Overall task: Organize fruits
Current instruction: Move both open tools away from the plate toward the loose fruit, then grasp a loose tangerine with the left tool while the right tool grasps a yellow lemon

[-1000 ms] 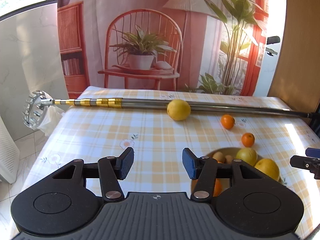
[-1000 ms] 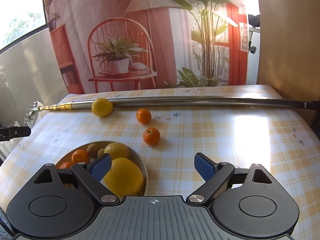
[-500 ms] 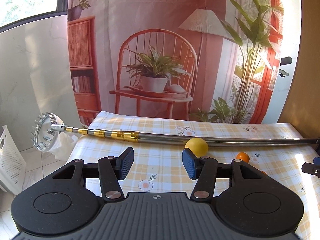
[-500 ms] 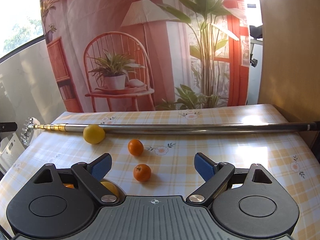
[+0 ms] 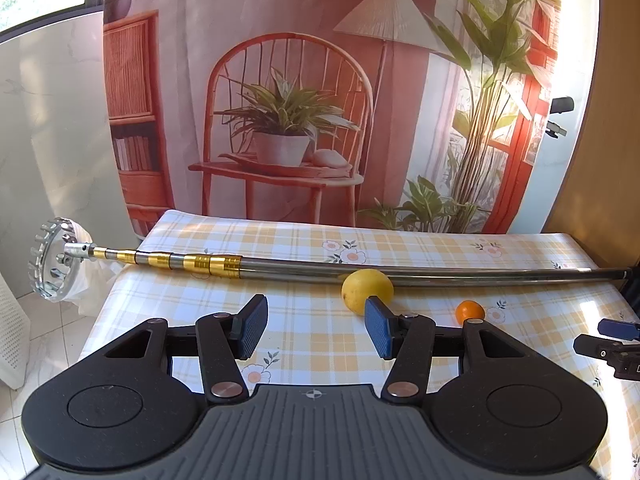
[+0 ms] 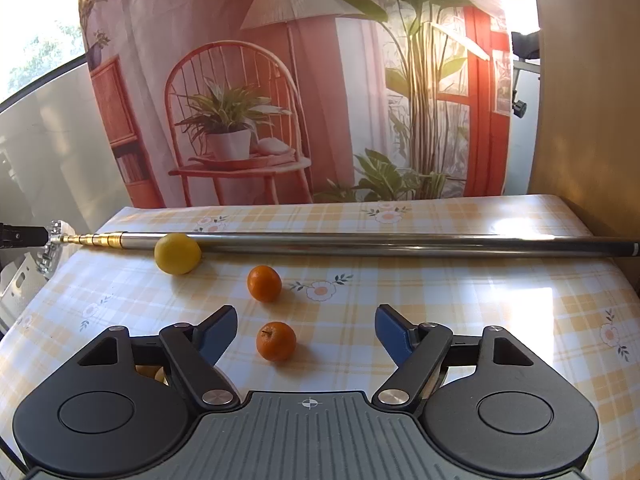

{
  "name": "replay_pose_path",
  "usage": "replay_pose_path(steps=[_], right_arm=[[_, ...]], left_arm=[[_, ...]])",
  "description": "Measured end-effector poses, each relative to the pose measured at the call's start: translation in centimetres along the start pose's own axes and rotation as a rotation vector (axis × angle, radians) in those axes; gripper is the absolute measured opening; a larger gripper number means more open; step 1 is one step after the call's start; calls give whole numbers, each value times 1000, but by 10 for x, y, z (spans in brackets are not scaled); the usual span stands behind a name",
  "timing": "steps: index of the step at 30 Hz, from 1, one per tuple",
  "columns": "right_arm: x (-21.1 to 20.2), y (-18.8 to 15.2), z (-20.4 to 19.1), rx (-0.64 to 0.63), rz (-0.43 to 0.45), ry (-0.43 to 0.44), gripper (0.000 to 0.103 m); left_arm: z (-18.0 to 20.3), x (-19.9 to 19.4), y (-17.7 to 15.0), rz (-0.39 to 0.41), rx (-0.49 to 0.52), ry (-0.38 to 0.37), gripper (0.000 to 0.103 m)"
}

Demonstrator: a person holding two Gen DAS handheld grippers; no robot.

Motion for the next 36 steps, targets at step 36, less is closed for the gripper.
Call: replay_pose_path(steps=[36], right_arm=[[14,-1,82,178,10,-62,62]], left_arm=[[197,151,-28,-359,208,-499,54]])
Point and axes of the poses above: each gripper's, at about its wrist camera, not at the fingertips, and x roughly the way its jaws point, z to its right, y to its top, the point moved 5 cm from there along x, roughly the way its jaws point, and after that the axes turned 8 degrees about x, right-handed, at the moved point
